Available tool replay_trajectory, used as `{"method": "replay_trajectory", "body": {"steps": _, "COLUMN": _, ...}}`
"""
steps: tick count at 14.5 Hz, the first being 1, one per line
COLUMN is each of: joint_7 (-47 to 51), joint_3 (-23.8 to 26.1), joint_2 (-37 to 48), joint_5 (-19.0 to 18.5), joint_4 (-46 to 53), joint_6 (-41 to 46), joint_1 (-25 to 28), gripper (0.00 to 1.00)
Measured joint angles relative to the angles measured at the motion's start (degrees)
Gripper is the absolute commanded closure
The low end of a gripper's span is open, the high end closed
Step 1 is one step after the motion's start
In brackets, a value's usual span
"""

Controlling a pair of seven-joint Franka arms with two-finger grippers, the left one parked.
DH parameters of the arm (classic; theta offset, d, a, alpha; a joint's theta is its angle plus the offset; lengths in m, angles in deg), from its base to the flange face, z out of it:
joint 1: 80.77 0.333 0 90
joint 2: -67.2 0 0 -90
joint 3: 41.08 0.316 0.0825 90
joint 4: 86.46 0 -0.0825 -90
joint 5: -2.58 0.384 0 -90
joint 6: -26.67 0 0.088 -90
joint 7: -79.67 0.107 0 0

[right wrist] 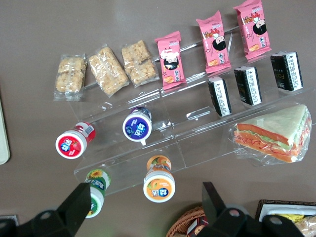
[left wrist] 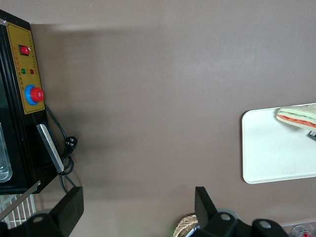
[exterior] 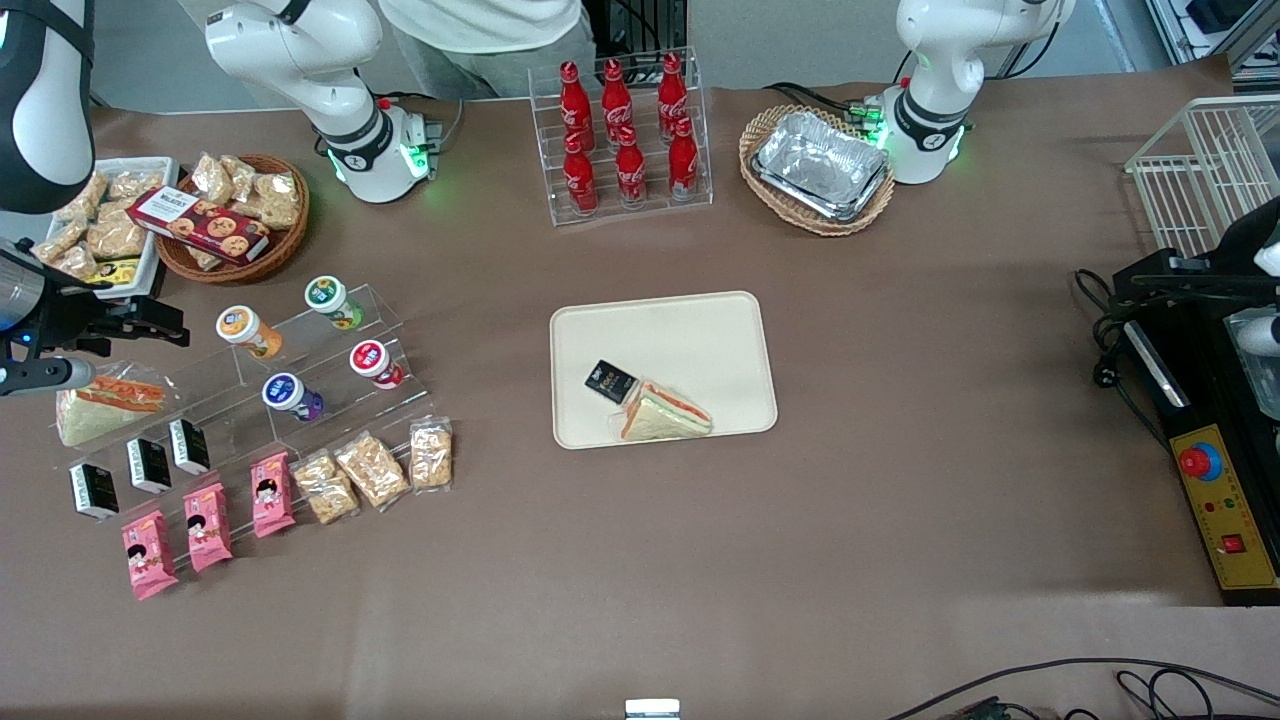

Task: Place green gum on tray
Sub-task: 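Move the right gripper over the green gum bottle on the acrylic stand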

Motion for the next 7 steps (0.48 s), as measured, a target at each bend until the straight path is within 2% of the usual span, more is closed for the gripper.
{"method": "replay_trajectory", "body": {"steps": 5, "joint_7": 0.0, "joint_3": 0.16, "joint_2": -0.22, "joint_5": 0.06, "joint_4": -0.1, "joint_6": 0.12, "joint_1": 0.02, "gripper": 0.0}}
{"method": "replay_trajectory", "body": {"steps": 7, "joint_7": -0.01, "joint_3": 0.25, "joint_2": -0.37, "joint_5": 1.88, "joint_4": -0.16, "joint_6": 0.26, "joint_1": 0.07, "gripper": 0.0}}
